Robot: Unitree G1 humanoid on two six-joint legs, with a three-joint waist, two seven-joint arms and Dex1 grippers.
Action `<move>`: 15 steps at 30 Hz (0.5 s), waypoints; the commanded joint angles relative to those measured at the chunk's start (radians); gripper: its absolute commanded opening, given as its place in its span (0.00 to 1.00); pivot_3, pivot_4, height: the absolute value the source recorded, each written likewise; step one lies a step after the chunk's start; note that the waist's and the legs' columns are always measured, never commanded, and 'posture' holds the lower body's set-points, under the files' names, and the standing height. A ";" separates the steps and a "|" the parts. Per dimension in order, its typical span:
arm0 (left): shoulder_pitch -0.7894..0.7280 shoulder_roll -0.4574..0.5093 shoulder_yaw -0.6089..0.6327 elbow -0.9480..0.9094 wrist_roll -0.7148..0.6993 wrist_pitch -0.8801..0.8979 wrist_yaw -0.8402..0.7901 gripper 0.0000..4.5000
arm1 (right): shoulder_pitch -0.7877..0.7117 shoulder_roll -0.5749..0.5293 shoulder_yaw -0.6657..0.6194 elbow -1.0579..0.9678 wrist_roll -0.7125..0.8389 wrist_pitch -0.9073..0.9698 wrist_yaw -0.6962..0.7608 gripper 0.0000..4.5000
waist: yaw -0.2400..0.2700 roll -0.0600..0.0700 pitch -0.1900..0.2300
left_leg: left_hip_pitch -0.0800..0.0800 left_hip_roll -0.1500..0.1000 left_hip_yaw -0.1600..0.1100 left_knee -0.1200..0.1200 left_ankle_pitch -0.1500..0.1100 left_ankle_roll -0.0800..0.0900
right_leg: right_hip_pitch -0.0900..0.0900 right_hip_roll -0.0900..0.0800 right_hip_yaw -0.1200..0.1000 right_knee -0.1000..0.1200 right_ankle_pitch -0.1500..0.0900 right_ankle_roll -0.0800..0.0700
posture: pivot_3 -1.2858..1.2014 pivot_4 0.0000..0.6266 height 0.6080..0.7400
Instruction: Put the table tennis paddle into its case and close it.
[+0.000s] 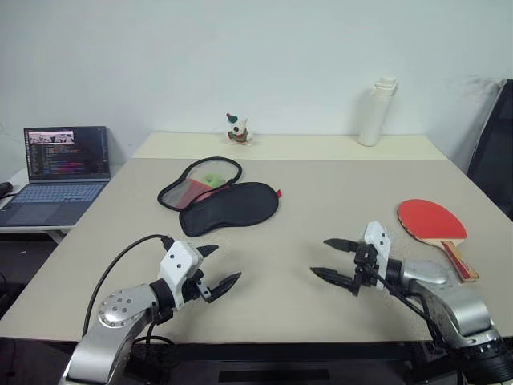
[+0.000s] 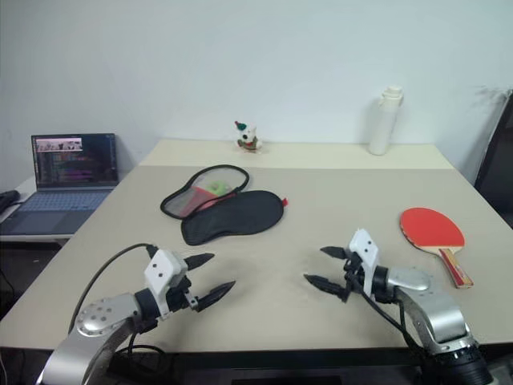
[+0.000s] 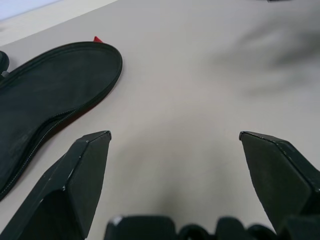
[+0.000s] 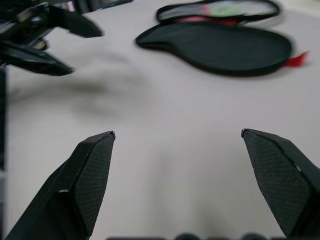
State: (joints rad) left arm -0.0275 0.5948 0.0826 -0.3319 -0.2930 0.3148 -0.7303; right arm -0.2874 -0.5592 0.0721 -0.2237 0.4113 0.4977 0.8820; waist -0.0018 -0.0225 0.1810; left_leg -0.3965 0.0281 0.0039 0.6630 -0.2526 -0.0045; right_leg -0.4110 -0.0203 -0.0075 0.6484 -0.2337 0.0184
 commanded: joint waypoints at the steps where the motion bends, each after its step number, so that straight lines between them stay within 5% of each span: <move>1: -0.037 -0.011 0.016 0.041 -0.006 -0.055 -0.004 1.00 | -0.002 -0.017 -0.006 -0.051 0.009 0.019 -0.003 0.99 | 0.000 0.000 0.000 | 0.000 0.000 0.000 0.000 0.000 0.000 | 0.000 0.000 0.000 0.000 0.000 0.000 | 0.52 0.24 1.00; 15: -0.376 0.051 -0.010 0.560 0.073 -0.263 -0.153 1.00 | -0.012 -0.065 -0.059 -0.188 0.054 0.118 -0.058 0.99 | -0.001 0.000 0.000 | 0.000 -0.001 0.001 0.000 0.000 0.000 | 0.000 0.001 -0.001 -0.001 0.000 0.000 | 0.52 0.24 1.00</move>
State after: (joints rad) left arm -0.3683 0.6176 0.0627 0.1796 -0.2393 0.1066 -0.8668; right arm -0.2854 -0.6229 0.0308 -0.3707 0.4522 0.6102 0.8359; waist -0.0024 -0.0228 0.1809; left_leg -0.3969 0.0278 0.0051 0.6633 -0.2526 -0.0046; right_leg -0.4107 -0.0194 -0.0088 0.6479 -0.2336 0.0183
